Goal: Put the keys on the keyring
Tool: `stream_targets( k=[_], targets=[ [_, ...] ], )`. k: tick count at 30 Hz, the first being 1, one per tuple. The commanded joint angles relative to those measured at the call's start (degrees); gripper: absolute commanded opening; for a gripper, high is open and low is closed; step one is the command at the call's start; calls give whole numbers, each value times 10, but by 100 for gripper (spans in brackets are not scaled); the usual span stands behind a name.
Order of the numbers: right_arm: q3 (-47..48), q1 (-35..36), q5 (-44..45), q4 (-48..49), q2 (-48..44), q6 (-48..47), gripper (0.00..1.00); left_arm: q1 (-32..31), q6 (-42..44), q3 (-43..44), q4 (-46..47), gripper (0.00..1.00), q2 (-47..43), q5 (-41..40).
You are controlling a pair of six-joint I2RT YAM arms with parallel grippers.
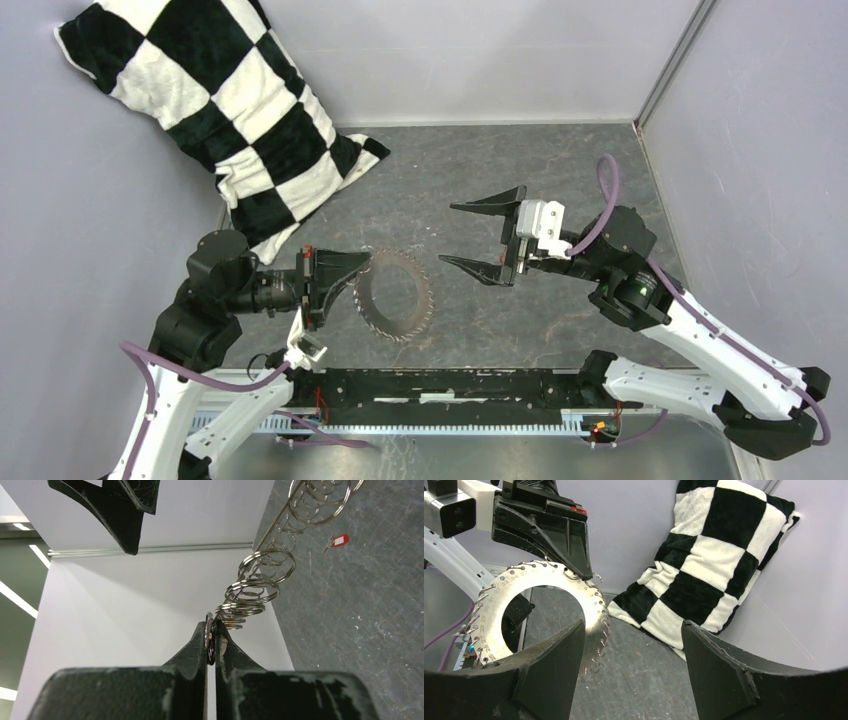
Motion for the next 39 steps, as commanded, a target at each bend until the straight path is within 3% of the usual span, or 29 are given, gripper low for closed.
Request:
stream_targets(
  k=[1, 5, 8, 11, 17, 25, 39],
  targets=[
    [28, -1, -14, 11, 7, -1, 78, -2, -80, 23, 13, 2, 13, 12],
    [31, -1, -13, 11, 14, -7, 78, -2, -272, 61, -9, 2, 59, -21],
    [35, -2, -12, -8, 27, -21, 77, -2, -341, 106, -117, 2, 121, -43],
    [47, -1, -13, -24, 44, -42, 76, -2, -414, 118, -136, 2, 150, -53],
    [60, -1, -20, -32, 56, -64, 76, -2, -512, 78, -135, 2, 166, -98],
    [64, -1, -30, -58, 79, -64, 73, -2, -637, 76, -107, 2, 187, -95],
    [78, 19, -33, -82, 121, -82, 64, -2, -745, 66, -87, 2, 206, -122]
  ],
)
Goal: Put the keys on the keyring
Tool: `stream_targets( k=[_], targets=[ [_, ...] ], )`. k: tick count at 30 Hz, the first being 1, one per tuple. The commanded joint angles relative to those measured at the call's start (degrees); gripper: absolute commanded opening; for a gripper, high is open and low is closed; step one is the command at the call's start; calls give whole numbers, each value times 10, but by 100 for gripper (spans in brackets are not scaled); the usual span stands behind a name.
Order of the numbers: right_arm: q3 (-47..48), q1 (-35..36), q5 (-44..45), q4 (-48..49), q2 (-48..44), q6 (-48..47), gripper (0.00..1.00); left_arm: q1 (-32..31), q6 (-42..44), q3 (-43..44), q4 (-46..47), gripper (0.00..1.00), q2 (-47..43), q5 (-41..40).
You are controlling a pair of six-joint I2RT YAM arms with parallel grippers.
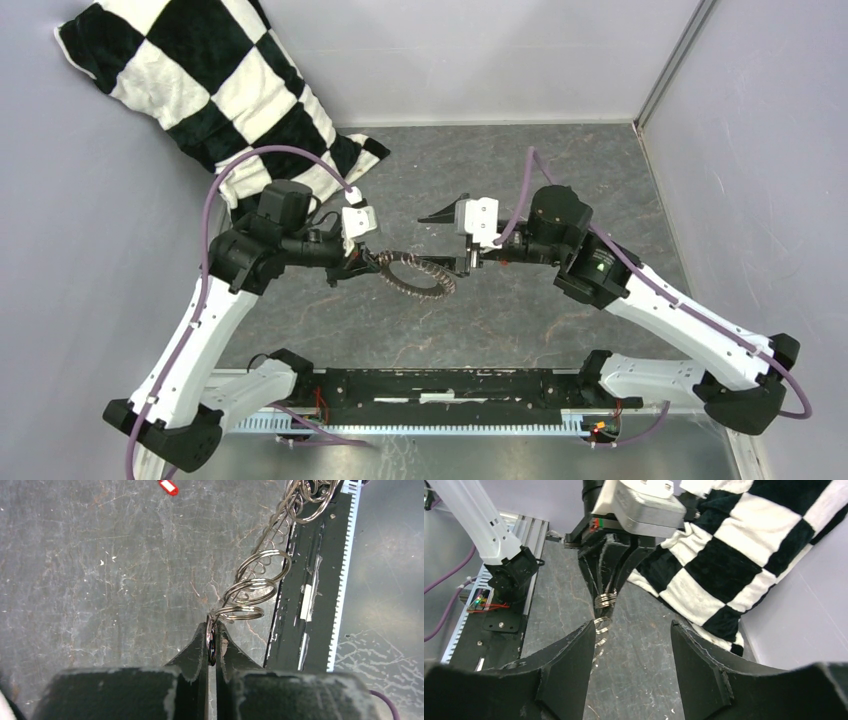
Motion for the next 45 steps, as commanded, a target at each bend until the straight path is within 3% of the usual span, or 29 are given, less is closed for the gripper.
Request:
stream_targets(
  k=[1, 12, 20, 36, 45],
  targets=[
    [33, 16, 13, -14, 18, -23, 63, -2, -61, 17, 17, 2, 9, -1],
    [44, 35, 139, -39, 21, -49, 64, -1, -104, 23, -1, 2, 34, -15],
    [46, 51, 153, -52, 30, -74, 65, -1, -116, 23, -21, 2, 50, 2],
    [35, 113, 314, -109, 30, -161, 52, -1, -157, 4, -51, 2, 49, 45],
    [37, 147, 319, -132, 21, -163, 52, 0, -178, 9, -57, 2, 73, 56]
  ],
)
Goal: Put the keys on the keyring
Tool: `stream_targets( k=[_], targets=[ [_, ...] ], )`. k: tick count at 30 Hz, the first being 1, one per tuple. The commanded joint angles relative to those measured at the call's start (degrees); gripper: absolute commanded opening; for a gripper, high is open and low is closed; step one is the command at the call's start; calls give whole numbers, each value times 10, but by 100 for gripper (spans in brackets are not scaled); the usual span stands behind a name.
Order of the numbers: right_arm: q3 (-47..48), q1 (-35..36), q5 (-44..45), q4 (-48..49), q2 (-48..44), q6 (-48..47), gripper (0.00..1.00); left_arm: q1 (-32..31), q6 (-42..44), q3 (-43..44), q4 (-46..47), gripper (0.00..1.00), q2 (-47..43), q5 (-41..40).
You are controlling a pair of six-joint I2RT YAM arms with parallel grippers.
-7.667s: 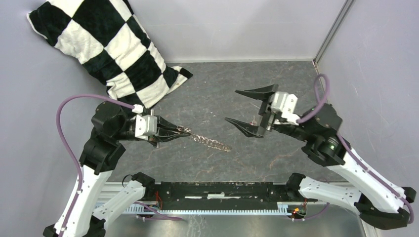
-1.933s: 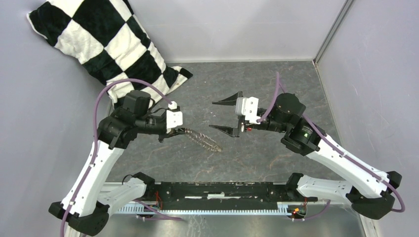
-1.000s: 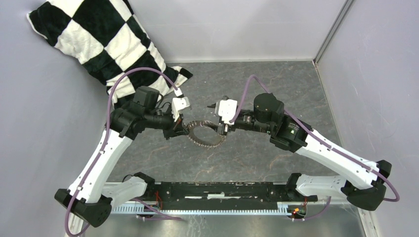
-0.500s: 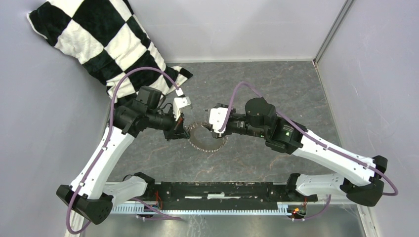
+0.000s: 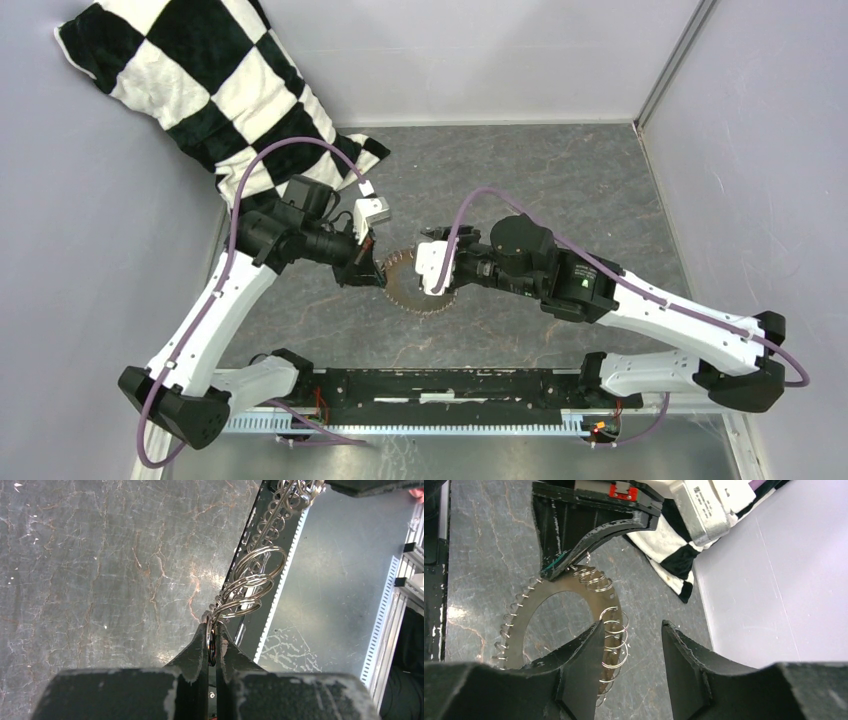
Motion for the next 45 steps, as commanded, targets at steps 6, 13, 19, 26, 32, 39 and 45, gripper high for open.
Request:
stream_targets(
  k=[6, 13, 19, 26, 32, 39, 45],
  targets=[
    [2, 51, 49, -12, -1, -29, 51, 0, -42, 13, 2, 2, 7, 43],
    [-10, 65, 103, 21, 12, -52, 46, 0, -29, 12, 1, 2, -7, 24],
    [-10, 76, 135, 20, 33, -69, 43, 0, -16, 20, -8, 2, -12, 18],
    [-10, 85, 166, 39, 37, -78, 37, 0, -7, 21, -8, 2, -16, 10],
    [-13, 89, 185, 69, 31, -80, 33, -1, 8, 12, -4, 2, -26, -2],
    [-5, 89, 178, 67, 39, -69, 28, -1, 19, 11, -4, 2, -33, -6],
    [10, 90, 175, 55, 48, -63, 21, -1, 34, 10, -3, 2, -44, -14]
  ],
)
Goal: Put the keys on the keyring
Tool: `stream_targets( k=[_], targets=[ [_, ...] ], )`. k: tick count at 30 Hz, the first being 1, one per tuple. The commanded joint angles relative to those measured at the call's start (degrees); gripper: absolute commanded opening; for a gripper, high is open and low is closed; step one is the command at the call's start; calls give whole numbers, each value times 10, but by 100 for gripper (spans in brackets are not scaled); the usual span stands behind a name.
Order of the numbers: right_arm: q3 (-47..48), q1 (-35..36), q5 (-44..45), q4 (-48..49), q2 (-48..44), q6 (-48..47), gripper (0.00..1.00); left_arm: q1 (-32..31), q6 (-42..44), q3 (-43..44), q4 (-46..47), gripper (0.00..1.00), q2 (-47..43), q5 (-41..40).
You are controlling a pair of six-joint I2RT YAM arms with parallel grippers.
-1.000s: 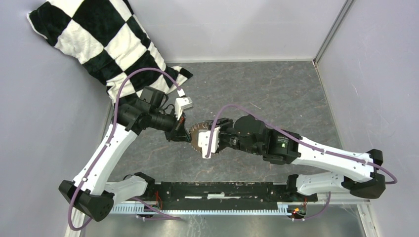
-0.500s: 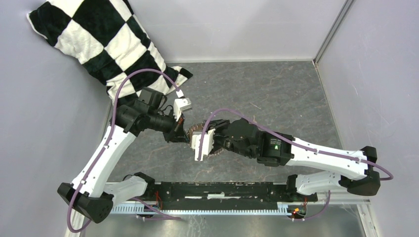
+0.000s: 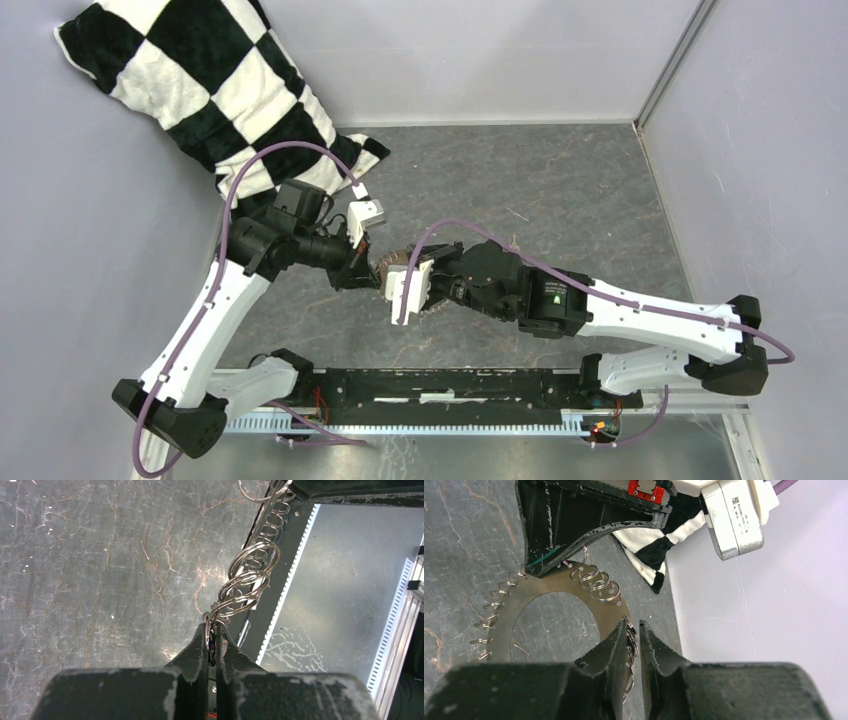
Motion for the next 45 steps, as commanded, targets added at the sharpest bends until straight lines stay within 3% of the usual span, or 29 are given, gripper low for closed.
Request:
stream_targets(
  k=[1, 10, 20, 23, 26, 29, 33, 38, 40, 43, 45],
  targets=[
    [21, 1, 8, 12, 7, 8, 20, -1, 41, 10, 9, 2, -24, 7],
    [36, 2, -4, -3, 21, 14, 1, -1, 53, 6, 11, 2, -27, -6],
    [43, 1, 5, -17, 26, 31, 1, -2, 70, 26, 18, 4, -23, -37],
    [43, 1, -12, -17, 26, 49, 1, -2, 86, 28, 22, 16, -26, -47],
    [39, 1, -30, -17, 30, 72, 1, -1, 94, 30, 40, 41, -34, -57],
    [34, 1, -34, -24, 40, 98, 1, -1, 101, 28, 65, 57, -56, -61],
    [5, 1, -29, -10, 36, 121, 1, -1, 123, 10, 85, 65, -93, -39],
    [-74, -25, -14, 46, 17, 179, 1, -1, 124, -17, 96, 66, -118, -41],
    [-104, -63, -30, 62, 13, 235, 5, -1, 108, -18, 102, 65, -114, -51],
    [-161, -131, -71, 99, 12, 341, 37, -1, 89, -28, 110, 65, -90, -87],
    [-195, -168, -90, 122, 20, 405, 50, 0, 93, -42, 104, 64, -65, -114]
  ],
)
